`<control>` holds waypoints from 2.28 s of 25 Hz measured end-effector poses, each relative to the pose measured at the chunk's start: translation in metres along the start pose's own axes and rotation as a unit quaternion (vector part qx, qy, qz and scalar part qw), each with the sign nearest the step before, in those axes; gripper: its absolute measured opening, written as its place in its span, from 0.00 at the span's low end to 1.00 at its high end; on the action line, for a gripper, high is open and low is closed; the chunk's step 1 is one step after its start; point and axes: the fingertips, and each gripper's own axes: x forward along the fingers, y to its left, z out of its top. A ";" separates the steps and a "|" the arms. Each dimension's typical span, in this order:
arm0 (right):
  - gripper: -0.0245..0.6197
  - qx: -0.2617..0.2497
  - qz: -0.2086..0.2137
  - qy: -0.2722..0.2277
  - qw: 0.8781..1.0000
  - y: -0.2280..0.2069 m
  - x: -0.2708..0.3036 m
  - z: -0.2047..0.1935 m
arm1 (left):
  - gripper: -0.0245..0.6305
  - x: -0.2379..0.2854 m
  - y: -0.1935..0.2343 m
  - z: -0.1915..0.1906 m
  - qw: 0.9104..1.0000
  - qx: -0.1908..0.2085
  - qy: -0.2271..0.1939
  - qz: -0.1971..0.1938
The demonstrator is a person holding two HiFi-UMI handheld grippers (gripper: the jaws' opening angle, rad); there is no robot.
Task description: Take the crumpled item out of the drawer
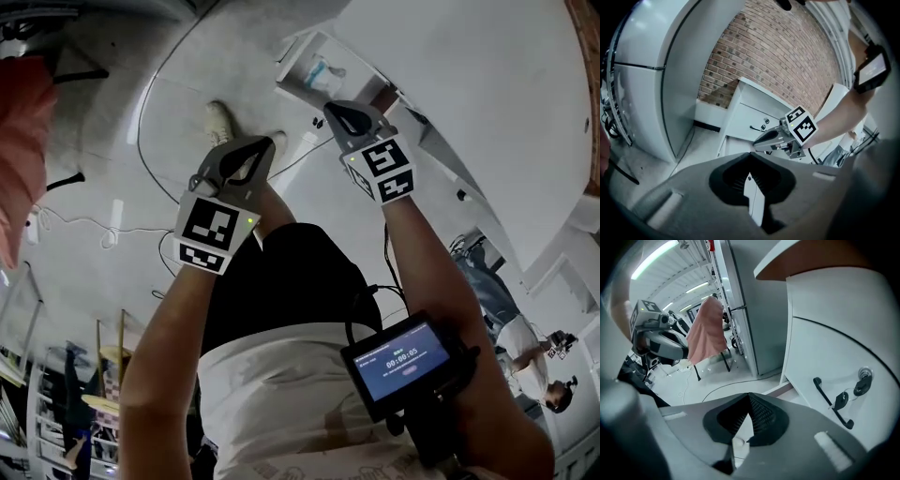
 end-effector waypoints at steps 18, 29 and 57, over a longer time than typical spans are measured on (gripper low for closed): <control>0.05 -0.061 -0.028 0.130 0.989 -0.047 0.072 -0.084 | 0.04 0.046 0.031 -0.046 1.000 -0.016 -0.014 0.000; 0.05 -0.085 -0.034 0.199 0.976 -0.083 0.097 -0.121 | 0.04 0.056 0.022 -0.066 0.999 -0.050 -0.018 -0.005; 0.43 -0.151 -0.013 0.340 0.928 -0.121 0.169 -0.178 | 0.04 0.065 0.052 -0.093 0.997 -0.072 -0.003 -0.004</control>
